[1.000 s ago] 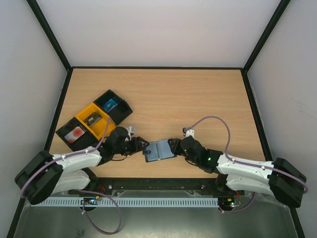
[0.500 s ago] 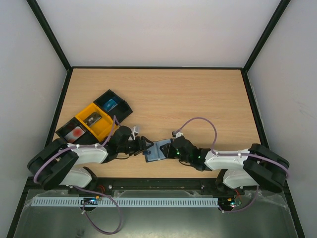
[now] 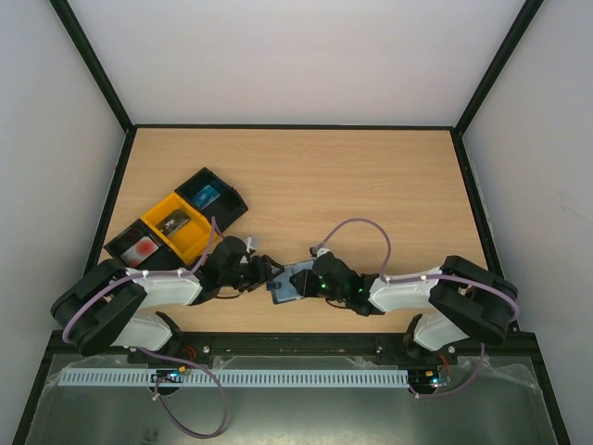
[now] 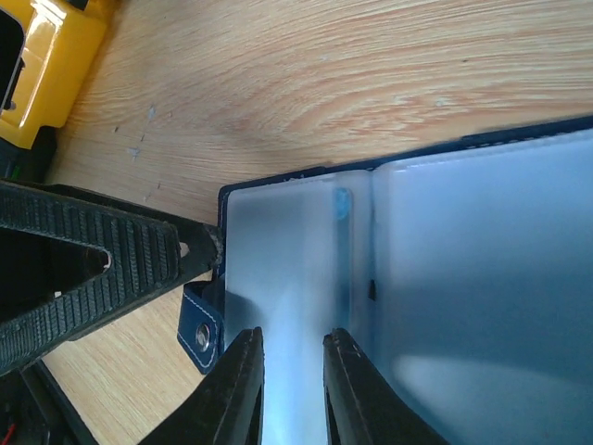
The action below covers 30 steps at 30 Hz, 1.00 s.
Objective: Take the credit cards out of the card holder
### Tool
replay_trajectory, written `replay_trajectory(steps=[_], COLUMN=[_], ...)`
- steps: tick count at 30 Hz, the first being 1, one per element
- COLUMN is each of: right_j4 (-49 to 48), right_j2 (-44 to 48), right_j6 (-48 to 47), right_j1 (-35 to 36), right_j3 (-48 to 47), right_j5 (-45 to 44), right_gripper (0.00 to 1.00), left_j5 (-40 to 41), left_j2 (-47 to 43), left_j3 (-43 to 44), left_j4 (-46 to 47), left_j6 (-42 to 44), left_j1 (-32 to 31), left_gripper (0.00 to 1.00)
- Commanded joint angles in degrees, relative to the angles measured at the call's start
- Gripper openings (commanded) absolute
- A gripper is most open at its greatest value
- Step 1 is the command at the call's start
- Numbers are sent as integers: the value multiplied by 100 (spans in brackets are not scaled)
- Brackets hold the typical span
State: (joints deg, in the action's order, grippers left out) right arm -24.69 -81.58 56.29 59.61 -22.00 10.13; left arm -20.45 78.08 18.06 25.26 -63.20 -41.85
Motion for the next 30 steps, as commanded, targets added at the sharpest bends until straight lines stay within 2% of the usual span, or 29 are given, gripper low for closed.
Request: replay_trajectory(steps=[1,10,20,26,30], right_j4=[56,201,710,330,163], right_j2=[-217,-323,-332,-493,-523], right_j6=[-103,-6,-153,-5,57], right_j1=[87,212,314,331,336], right_j3=[-186,-84,-263,-80,6], right_j5=[-90,-442,-906,-736,-718], right_gripper=[19,15,15,4,2], left_j5=[94,-16,-35,-80,-143], left_j2=[-104,-127,-126,-179,-187], left_j3=[22,11,-7,12,19], left_j4=[-103,109,139,193,255], left_j6=[90,1,-25,-68,-96], left_j1=[-17,-17,-17,-17,-17], left_gripper=[60,60,60,60,60])
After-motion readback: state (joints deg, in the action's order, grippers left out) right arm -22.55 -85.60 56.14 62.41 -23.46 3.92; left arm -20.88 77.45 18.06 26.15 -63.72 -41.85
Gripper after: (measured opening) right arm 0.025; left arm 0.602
